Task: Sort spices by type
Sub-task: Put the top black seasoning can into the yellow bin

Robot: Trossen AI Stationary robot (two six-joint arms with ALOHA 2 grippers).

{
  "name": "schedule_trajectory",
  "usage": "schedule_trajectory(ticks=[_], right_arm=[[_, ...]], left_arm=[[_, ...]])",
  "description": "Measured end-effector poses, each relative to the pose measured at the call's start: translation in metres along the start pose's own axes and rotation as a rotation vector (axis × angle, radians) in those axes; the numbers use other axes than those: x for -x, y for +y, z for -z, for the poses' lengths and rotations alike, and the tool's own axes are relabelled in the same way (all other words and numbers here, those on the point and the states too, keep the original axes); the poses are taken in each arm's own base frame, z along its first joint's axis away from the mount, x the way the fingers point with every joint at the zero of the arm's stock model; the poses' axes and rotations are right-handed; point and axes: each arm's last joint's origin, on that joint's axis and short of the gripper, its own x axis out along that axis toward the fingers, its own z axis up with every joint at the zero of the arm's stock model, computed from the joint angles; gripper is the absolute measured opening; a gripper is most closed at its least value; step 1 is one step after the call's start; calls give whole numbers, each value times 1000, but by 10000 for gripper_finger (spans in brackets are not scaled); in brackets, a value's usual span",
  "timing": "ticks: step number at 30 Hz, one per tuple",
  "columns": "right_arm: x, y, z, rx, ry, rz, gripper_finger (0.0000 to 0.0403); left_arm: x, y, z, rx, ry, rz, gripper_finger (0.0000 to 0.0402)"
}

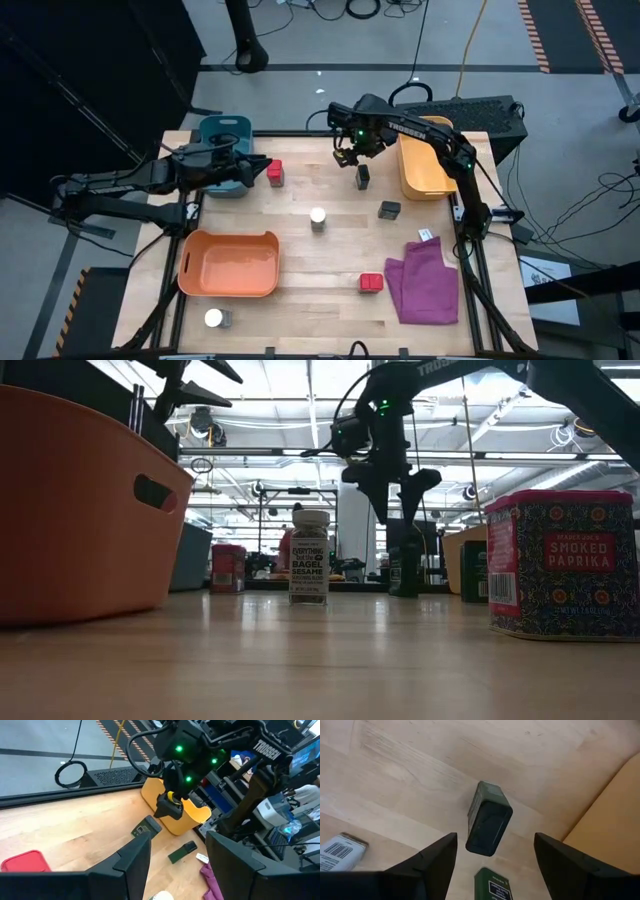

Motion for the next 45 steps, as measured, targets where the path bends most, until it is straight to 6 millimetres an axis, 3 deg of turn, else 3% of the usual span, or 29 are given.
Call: schedule_trajectory(ticks=[7,17,27,31,37,45], right_arm=[[-2,1,-2,5,-19,-9,248],[-48,-1,7,-57,41,33,247],[-69,3,7,-64,20,-14,244],[-69,3,7,-58,22,-22,209],[-69,3,7,-69,29,-32,97],[-69,3,7,-65,28,-32,94]], left_arm=[[0,0,0,-4,3,-3,196],[0,0,0,-22,3,-4,196],[0,0,0,-30,2,-4,196],[0,0,0,-31,2,-4,196],[0,0,0,-31,2,-4,196],[0,0,0,-31,2,-4,196]])
